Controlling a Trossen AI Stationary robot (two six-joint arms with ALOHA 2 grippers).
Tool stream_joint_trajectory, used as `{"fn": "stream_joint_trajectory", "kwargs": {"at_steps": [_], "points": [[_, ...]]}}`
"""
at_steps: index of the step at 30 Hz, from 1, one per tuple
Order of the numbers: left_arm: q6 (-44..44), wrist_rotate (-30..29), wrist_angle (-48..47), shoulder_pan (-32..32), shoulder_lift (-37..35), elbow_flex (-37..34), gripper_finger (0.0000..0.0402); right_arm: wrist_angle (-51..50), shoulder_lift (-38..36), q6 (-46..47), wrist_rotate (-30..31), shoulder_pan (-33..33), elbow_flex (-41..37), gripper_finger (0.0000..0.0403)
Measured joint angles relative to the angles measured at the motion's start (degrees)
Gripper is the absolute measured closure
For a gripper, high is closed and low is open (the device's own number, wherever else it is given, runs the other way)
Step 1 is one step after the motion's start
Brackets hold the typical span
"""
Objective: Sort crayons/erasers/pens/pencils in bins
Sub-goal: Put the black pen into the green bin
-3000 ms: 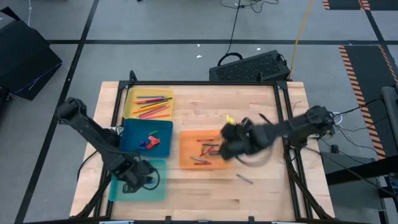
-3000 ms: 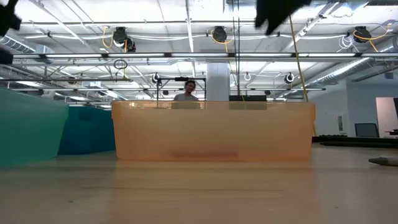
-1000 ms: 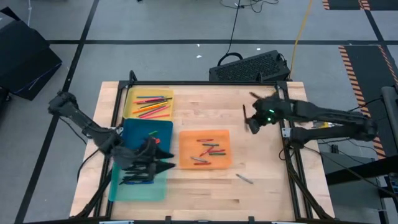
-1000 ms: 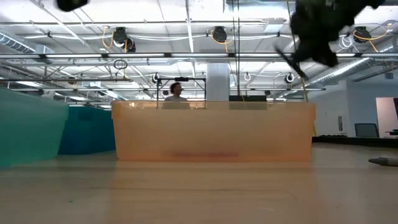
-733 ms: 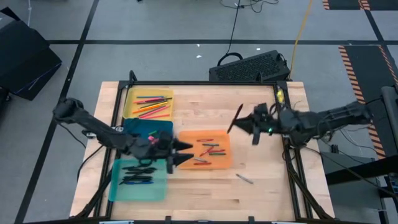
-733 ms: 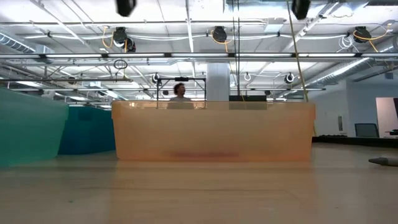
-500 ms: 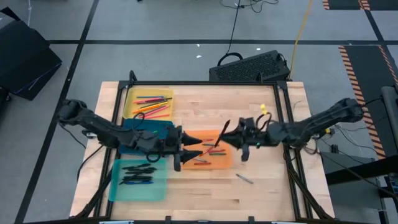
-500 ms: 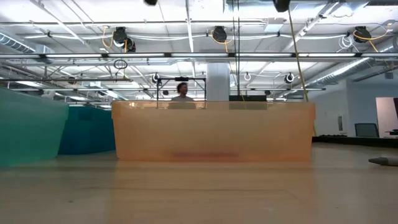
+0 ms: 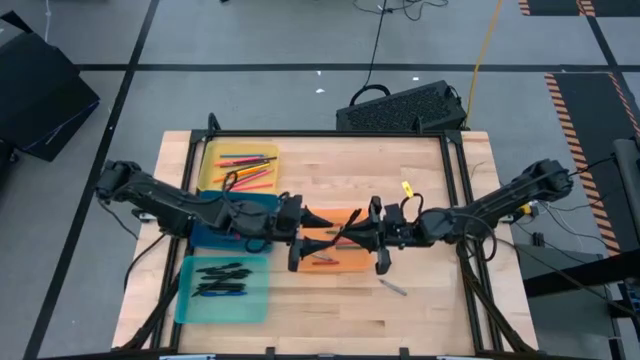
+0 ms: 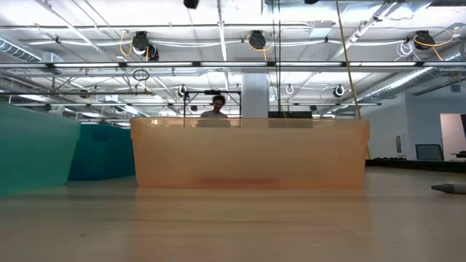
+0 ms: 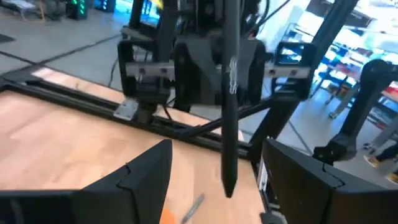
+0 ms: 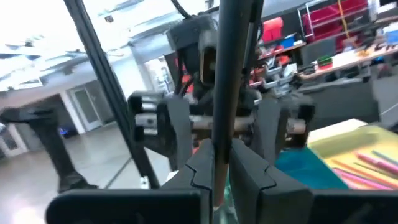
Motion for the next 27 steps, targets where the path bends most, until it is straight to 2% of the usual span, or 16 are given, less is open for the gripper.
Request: {"fn": "stream_joint_trajectory", "kwargs": {"at_steps": [4, 8, 11, 17, 20, 24, 27], "points": [[-0.9, 4.0, 3.4, 0.6, 2.7, -0.1, 0.0149, 0.2, 0.1, -1.8, 1.3, -1.4, 0.0, 0.0384], [-2.1, 4.2, 5.7, 0.9, 4.9, -0.1, 0.0169, 0.0, 0.1, -1.8, 1.1, -2.4, 0.0, 0.0384], [-2.7, 3.6, 6.0, 1.5, 5.6, -0.1, 0.0217, -0.4, 0.1, -2.2, 1.1, -2.6, 0.0, 0.0384], [-2.8, 5.6, 5.4, 3.0, 4.9, -0.2, 0.0368, -1.3, 0.1, -2.0, 1.2, -2.6, 0.0, 0.0384], [-3.4, 5.9, 4.9, 3.6, 4.5, -0.2, 0.0375, -2.5, 0.0, -2.2, 1.1, -2.6, 0.2, 0.0370], [-4.0, 4.4, -6.1, 3.5, 2.6, 2.4, 0.0372, -7.1, 0.1, -3.6, 1.3, -2.2, 0.0, 0.0323], [-1.7, 2.3, -23.8, 1.9, 0.4, 7.8, 0.0374, -10.7, -0.4, -3.3, 1.2, -1.7, 0.0, 0.0279]]}}
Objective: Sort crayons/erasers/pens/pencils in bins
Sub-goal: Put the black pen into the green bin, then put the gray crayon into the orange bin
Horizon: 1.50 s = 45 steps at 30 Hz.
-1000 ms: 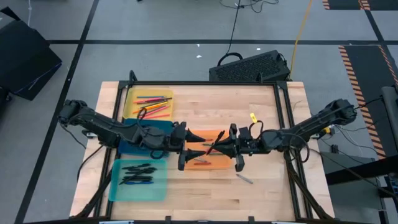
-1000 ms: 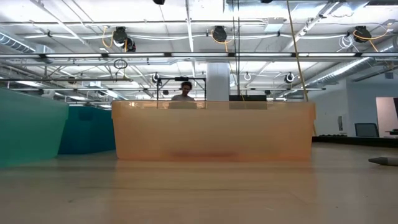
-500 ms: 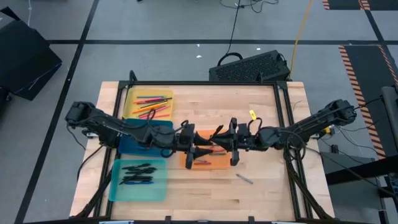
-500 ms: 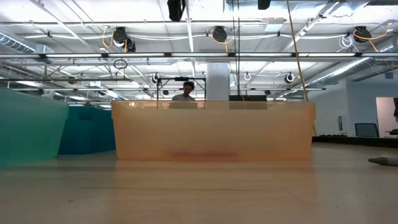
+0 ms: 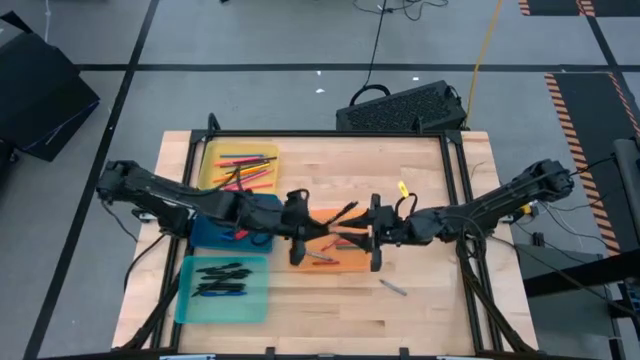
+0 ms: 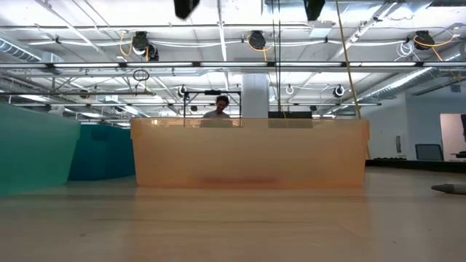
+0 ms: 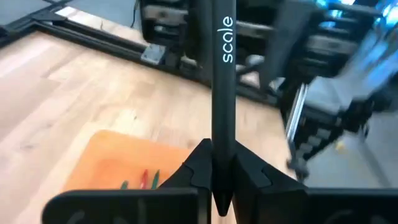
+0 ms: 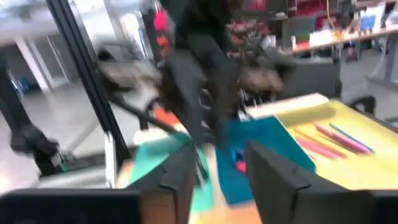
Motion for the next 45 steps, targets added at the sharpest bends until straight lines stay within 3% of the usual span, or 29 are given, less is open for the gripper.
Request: {"fn": "stream_joint_trajectory", "kwargs": {"at_steps": [3, 9, 13, 17, 20, 26, 31, 40, 45], "points": [[0.5, -1.7, -21.7, -3.6, -1.5, 7.0, 0.0374, -8.5, -1.0, 0.0, 0.2, 1.7, 1.1, 0.0240], [-10.4, -3.5, -57.2, -17.1, -1.7, 15.5, 0.0374, -46.0, -0.3, 2.8, 0.5, 8.4, 13.3, 0.0212], [-22.3, 1.4, -65.4, -29.7, -1.7, 13.3, 0.0373, -62.9, 3.3, 8.3, 1.8, 13.3, 20.6, 0.0213], [-33.9, 7.1, -65.4, -40.0, -1.5, 7.1, 0.0372, -72.5, 7.3, 15.7, 1.2, 17.8, 22.6, 0.0213], [-39.7, 11.0, -63.7, -44.0, -1.5, 1.0, 0.0371, -77.8, 9.8, 22.6, -1.9, 19.9, 21.9, 0.0213], [-41.8, 11.5, -51.9, -45.3, -1.5, -10.4, 0.0370, -80.1, 16.0, 32.5, -9.6, 22.5, 21.0, 0.0214], [-43.1, 12.6, -49.9, -44.3, -1.5, -16.8, 0.0363, -77.6, 22.9, 40.8, -10.4, 23.8, 21.1, 0.0225], [-40.3, 18.1, -51.6, -44.2, -1.5, -17.1, 0.0252, -79.4, 30.7, 51.1, -10.4, 22.9, 21.0, 0.0253], [-40.6, 19.6, -60.4, -43.5, -1.6, -11.7, 0.0212, -78.5, 30.5, 51.5, -10.8, 22.0, 19.3, 0.0284]]}}
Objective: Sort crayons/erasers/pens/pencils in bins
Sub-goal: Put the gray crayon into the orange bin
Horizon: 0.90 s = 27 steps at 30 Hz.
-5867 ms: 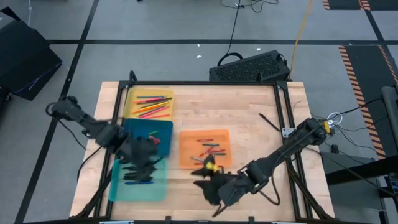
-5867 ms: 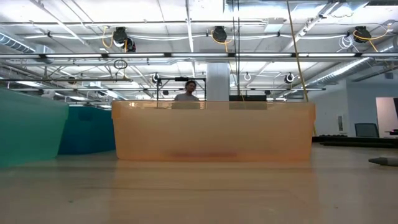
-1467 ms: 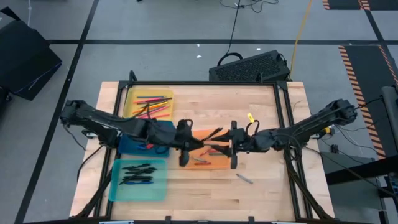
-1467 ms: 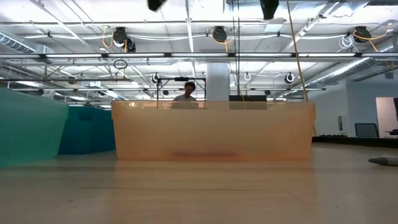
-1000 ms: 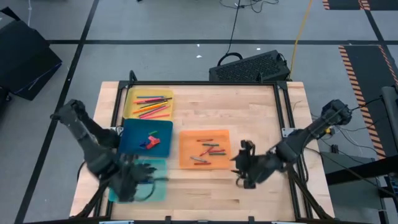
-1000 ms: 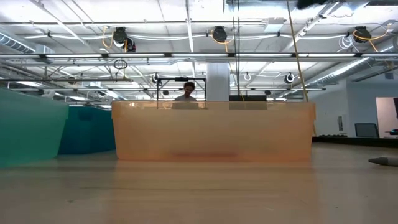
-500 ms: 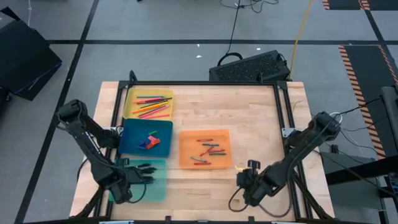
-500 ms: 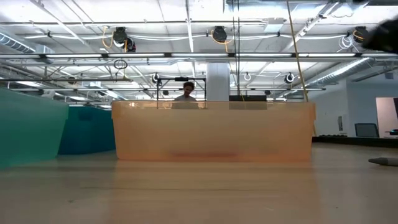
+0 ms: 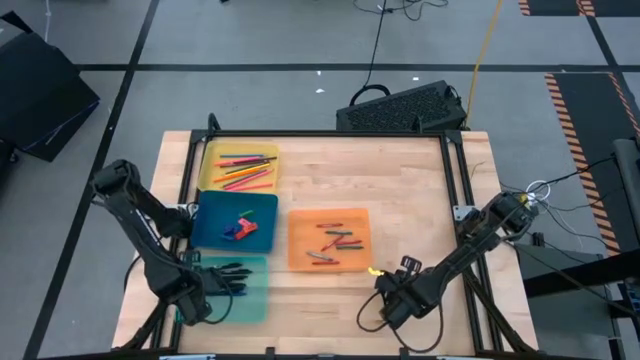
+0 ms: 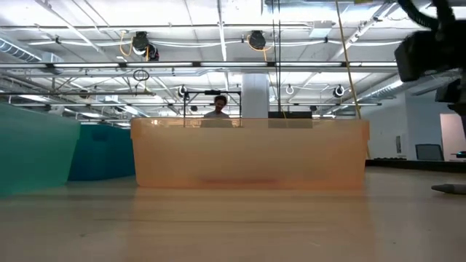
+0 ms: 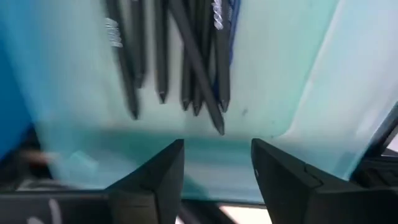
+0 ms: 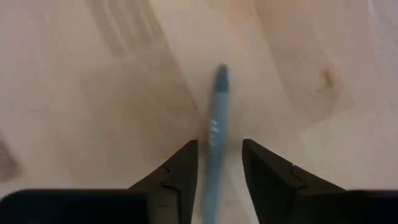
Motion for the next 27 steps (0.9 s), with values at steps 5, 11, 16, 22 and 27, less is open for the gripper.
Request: {"fn": "stream_joint_trajectory", "kwargs": {"at_steps": [5, 11, 16, 22, 27], "points": [[-1.7, -12.4, -10.7, 0.0, -0.3, 10.3, 0.0220, 5.7, -0.5, -0.2, -4.3, -1.1, -4.9, 0.0325], [-8.2, -35.6, -8.3, -1.2, -5.6, 14.9, 0.0238, 7.2, -0.6, -2.9, -4.7, -1.3, -6.9, 0.0383], [-11.2, -47.0, -8.6, -3.0, -10.3, 14.9, 0.0231, 6.4, -4.0, -7.7, -5.2, -1.6, -5.7, 0.0387], [-9.1, -49.3, -10.8, -3.1, -13.3, 14.9, 0.0228, 0.0, -12.2, -13.4, -5.4, -4.2, 1.2, 0.0386], [-9.1, -50.7, -14.9, -2.0, -13.8, 14.8, 0.0229, -0.1, -15.5, -22.6, -2.3, -9.0, 10.0, 0.0387]]}}
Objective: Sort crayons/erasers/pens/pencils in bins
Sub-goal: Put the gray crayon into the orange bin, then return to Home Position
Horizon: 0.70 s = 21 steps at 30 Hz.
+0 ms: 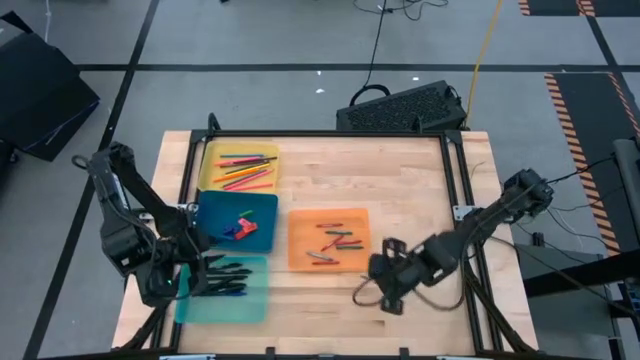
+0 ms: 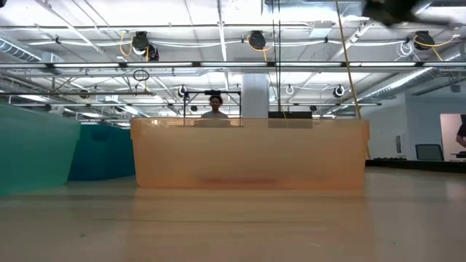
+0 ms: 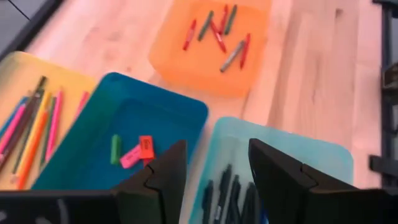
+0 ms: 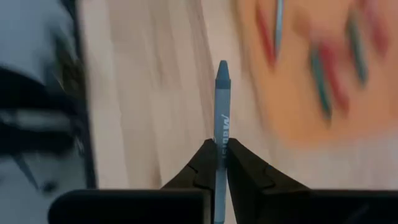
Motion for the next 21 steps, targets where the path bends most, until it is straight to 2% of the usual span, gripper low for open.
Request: {"fn": "stream_joint_trajectory", "kwargs": {"at_steps": [3, 7, 12, 17, 21], "points": [[1.2, -2.2, 0.4, 1.4, -0.4, 0.0, 0.0229, 1.0, 1.8, -7.8, 3.7, -4.6, 5.0, 0.0388], [4.5, -3.6, 3.0, 3.2, -1.8, 0.0, 0.0229, 4.9, 7.1, -17.4, 5.5, -12.3, 9.1, 0.0388], [9.3, -5.0, 6.8, 4.9, -3.6, 0.0, 0.0229, 9.3, 15.3, -26.4, 1.2, -20.2, 9.4, 0.0388], [13.6, -5.8, 11.1, 6.2, -4.1, 0.0, 0.0229, 9.8, 22.5, -31.9, -0.3, -23.2, 9.3, 0.0370], [17.5, -5.8, 15.6, 8.2, -4.2, -0.2, 0.0229, 10.7, 24.4, -33.3, -1.5, -23.4, 9.2, 0.0325]]}}
